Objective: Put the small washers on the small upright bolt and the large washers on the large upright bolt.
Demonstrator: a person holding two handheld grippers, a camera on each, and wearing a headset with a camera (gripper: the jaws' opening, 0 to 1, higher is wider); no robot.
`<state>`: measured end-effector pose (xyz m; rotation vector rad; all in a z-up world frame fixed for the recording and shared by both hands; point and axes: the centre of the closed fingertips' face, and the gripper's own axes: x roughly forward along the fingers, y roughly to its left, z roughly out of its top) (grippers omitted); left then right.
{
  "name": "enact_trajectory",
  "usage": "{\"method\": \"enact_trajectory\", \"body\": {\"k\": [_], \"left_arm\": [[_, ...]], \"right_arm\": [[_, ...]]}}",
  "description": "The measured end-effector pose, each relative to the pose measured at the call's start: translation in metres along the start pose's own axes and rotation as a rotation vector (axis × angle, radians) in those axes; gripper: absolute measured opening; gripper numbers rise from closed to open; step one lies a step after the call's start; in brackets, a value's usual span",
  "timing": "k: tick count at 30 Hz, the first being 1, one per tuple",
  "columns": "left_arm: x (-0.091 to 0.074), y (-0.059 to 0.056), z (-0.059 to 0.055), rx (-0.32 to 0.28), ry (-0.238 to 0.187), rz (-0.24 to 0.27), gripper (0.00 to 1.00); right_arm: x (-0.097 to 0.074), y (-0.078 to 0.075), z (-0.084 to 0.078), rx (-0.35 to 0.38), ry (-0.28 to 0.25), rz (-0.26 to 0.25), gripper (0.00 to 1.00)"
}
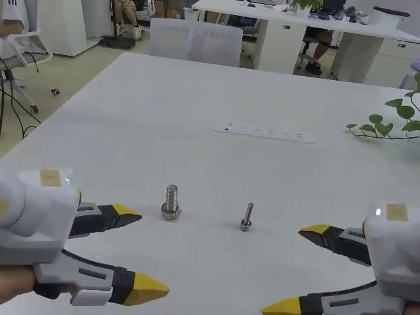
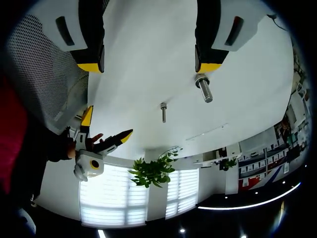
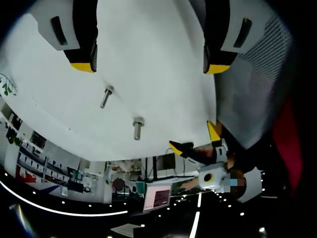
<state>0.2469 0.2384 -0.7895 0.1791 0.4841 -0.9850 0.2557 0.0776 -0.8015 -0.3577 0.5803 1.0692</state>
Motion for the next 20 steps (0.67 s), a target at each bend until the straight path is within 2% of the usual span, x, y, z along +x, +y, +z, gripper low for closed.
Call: {"method": "enact_trajectory", "body": {"k": [20], "left_arm": [[-0.0033, -0.0019, -0.0022, -0.016, -0.006, 0.019, 0.74]], "right_arm": [[-0.005, 0.0061, -0.0062, 0.004, 0.011, -0.001, 0.89]]}}
